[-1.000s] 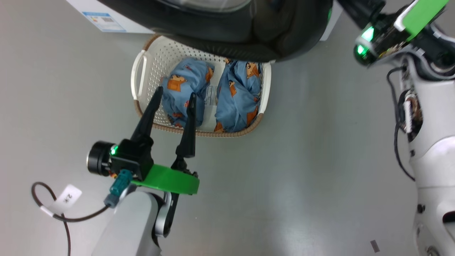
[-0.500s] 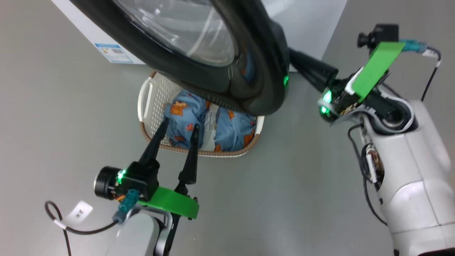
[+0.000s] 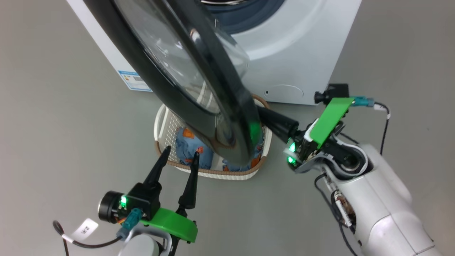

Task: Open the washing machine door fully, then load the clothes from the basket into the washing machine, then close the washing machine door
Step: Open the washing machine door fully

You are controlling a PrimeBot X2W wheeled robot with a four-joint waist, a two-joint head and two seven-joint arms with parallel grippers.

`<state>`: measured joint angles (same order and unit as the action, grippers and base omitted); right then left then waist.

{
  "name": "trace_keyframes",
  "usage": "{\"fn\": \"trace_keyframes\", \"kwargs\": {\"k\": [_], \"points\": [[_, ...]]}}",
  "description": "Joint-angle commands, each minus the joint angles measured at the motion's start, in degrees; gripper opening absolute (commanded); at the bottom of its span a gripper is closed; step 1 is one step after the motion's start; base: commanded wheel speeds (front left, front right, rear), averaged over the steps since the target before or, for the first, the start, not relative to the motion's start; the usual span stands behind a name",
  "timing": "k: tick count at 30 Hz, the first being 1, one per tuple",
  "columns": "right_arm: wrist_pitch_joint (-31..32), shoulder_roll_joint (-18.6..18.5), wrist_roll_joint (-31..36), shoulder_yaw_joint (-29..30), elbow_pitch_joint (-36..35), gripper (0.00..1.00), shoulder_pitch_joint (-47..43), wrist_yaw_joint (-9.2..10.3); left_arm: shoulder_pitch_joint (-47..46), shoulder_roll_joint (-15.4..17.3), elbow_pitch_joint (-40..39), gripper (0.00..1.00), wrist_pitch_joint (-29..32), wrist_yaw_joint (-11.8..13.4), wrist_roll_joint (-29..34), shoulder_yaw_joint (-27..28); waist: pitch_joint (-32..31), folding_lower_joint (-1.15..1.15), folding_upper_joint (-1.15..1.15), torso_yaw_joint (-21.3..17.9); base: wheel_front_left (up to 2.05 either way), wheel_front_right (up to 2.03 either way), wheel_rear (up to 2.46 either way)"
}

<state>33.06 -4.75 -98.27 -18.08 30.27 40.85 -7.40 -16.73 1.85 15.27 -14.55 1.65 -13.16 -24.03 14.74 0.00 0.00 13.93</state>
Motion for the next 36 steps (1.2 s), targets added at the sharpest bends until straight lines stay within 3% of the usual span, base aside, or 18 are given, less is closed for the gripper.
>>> {"fn": "trace_keyframes", "kwargs": {"k": [1, 17, 28, 36], "points": [[-0.9, 1.9, -1.8, -3.2, -1.3, 0.0, -1.1, -0.09, 0.5, 1.0, -0.8, 1.0, -0.4, -0.6, 0.5, 2.0, -1.9, 0.0, 0.0, 1.3, 0.0, 0.0, 0.0], [-7.9, 1.9, -8.9, -13.8, -0.1, 0.0, -1.8, -0.09, 2.0, 1.0, -0.5, 1.0, -0.4, -0.7, 0.1, 2.2, -4.5, 0.0, 0.0, 3.6, 0.0, 0.0, 0.0], [-10.5, 0.7, -10.9, -14.4, -0.4, 0.0, -1.7, -0.09, 2.2, 1.0, -0.8, 1.0, -0.4, -0.6, 0.3, 3.0, -4.3, 0.0, 0.0, 3.0, 0.0, 0.0, 0.0], [-14.1, -1.9, -13.0, -11.1, -5.5, 0.0, -4.3, -0.09, 2.0, 1.0, -0.7, 1.0, -0.4, -0.5, 0.8, 4.4, -4.3, 0.0, 0.0, 1.3, 0.0, 0.0, 0.0]]}}
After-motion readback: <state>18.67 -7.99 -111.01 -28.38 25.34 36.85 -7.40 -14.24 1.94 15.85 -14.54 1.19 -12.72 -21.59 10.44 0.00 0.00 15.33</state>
